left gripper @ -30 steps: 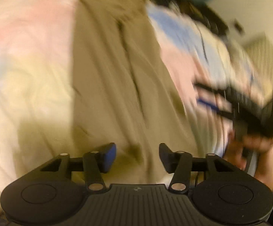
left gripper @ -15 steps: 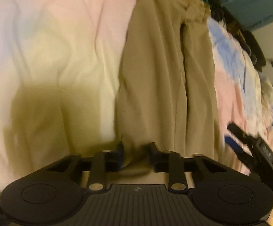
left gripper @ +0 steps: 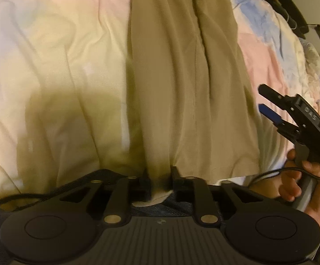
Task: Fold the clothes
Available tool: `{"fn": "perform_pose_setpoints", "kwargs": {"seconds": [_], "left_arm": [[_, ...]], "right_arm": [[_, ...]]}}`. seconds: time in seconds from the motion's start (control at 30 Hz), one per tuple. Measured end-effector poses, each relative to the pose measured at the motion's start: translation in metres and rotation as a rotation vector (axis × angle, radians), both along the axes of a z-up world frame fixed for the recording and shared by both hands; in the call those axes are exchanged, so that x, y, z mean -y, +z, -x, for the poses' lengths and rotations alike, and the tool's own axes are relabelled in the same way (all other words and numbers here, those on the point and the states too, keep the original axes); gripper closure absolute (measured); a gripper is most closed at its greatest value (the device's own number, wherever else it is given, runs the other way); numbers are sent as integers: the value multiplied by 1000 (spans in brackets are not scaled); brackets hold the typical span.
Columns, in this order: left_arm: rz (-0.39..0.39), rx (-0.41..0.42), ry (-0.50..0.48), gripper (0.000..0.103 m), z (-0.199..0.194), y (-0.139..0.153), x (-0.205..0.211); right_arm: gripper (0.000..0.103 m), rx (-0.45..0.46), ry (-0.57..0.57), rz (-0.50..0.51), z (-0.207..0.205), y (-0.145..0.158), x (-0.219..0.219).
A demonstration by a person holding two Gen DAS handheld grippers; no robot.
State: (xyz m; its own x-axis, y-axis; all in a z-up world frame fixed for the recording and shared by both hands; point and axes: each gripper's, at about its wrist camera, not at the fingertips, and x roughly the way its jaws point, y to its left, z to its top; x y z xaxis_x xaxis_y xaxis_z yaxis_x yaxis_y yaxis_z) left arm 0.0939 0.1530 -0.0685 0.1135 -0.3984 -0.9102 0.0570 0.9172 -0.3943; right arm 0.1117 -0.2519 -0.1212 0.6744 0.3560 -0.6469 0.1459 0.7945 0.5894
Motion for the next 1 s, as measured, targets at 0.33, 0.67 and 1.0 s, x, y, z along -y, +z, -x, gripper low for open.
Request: {"fn": "perform_pose_setpoints", "kwargs": {"seconds": [0.33, 0.67, 1.0], "left_arm": [[-14, 15, 94, 41, -10, -6, -12], [71, 18, -28, 93, 12, 12, -28], [377, 111, 194, 98, 7, 81, -106]], "right_arm": [[26, -69, -71, -45, 36, -6, 18], [41, -258, 15, -424, 47, -38, 22], [95, -187, 94, -253, 51, 12, 5]]}}
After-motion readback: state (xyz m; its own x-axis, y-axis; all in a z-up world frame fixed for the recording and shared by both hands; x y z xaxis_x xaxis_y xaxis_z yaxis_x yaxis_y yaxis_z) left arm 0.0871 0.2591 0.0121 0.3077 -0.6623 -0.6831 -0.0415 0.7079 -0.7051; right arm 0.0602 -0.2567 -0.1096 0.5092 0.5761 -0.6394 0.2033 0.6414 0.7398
